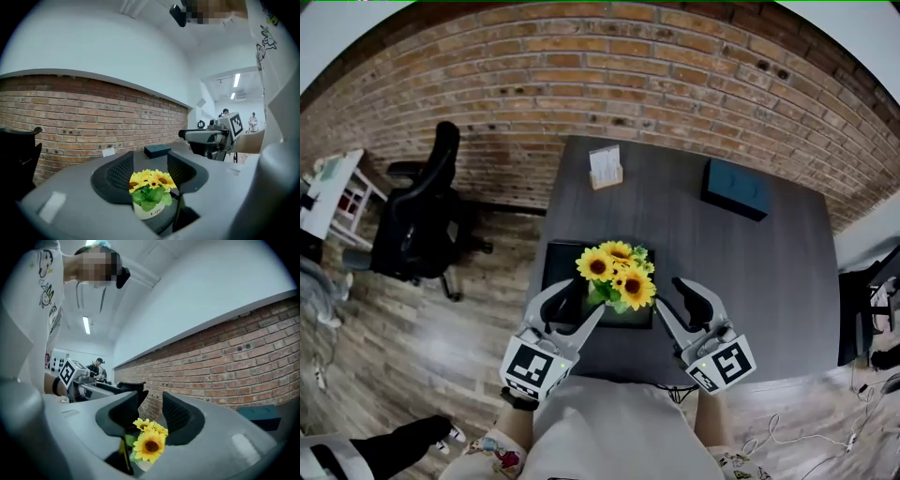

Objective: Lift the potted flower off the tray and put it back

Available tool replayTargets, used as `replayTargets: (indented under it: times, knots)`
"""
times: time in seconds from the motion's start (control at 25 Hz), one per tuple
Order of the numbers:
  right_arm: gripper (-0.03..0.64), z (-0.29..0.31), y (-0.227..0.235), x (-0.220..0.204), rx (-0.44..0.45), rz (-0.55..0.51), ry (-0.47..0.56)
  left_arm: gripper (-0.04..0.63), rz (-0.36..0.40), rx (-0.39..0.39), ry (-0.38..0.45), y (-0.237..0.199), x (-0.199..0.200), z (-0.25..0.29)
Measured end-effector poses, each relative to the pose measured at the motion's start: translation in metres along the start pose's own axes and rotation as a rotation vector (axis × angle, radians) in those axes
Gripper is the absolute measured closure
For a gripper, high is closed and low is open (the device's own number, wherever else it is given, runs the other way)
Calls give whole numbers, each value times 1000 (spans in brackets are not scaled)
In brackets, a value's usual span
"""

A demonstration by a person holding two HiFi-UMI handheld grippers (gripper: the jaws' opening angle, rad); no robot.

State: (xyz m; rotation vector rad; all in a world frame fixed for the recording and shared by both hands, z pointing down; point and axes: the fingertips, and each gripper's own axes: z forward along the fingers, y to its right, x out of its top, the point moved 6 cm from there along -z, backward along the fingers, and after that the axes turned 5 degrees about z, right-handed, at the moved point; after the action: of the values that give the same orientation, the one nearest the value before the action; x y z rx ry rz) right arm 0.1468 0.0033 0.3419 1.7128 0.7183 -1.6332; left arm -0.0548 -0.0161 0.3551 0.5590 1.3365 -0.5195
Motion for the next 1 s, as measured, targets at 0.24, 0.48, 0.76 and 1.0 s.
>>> replayTargets:
  times: [0.24, 0.48, 0.76, 1.0]
  knots:
    - [550, -5, -10, 15, 14, 41, 72, 458, -46, 17, 33, 3, 10, -10]
    - [615, -6, -13, 13, -14, 66, 60, 552, -60, 27, 44, 4, 12, -18]
    - [617, -6, -11, 4, -20, 87, 17, 584, -93, 48, 50, -2, 12, -23]
    - [617, -4, -9, -3, -15, 79, -8, 584, -109, 49, 34, -5, 3, -26]
